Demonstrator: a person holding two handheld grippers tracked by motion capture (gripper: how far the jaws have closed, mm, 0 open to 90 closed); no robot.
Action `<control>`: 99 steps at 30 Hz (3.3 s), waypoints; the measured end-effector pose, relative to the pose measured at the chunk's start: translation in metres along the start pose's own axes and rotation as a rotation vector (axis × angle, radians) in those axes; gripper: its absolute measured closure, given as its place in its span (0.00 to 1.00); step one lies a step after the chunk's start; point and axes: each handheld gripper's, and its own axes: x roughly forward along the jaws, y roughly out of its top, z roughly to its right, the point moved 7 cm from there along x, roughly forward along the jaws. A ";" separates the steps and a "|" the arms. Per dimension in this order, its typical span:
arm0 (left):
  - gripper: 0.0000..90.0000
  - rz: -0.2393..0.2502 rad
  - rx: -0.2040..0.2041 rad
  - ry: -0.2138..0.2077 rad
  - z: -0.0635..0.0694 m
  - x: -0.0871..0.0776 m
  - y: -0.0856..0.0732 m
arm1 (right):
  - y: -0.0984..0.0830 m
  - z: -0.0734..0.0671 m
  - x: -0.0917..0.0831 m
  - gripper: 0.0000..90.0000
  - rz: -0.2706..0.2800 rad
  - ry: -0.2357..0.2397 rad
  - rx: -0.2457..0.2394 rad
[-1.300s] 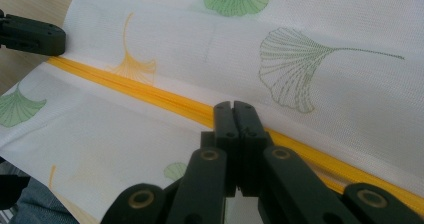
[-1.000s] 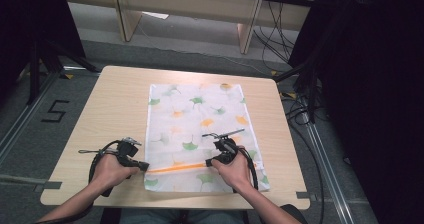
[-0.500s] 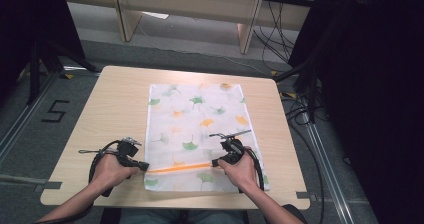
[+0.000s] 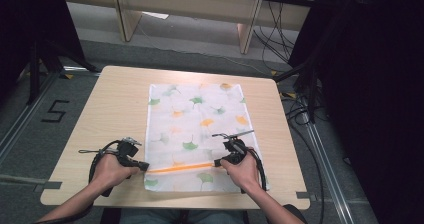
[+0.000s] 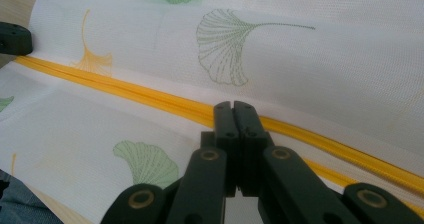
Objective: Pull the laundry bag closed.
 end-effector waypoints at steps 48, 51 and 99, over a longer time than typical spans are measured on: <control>1.00 -0.004 0.000 0.002 0.000 0.000 0.000 | -0.007 0.034 -0.018 1.00 0.018 -0.015 0.048; 1.00 -0.005 0.000 0.003 0.000 0.000 0.000 | -0.007 0.036 -0.019 1.00 0.025 -0.023 0.045; 1.00 0.005 -0.017 -0.003 0.001 0.001 0.001 | -0.015 0.058 -0.031 1.00 -0.005 -0.033 0.092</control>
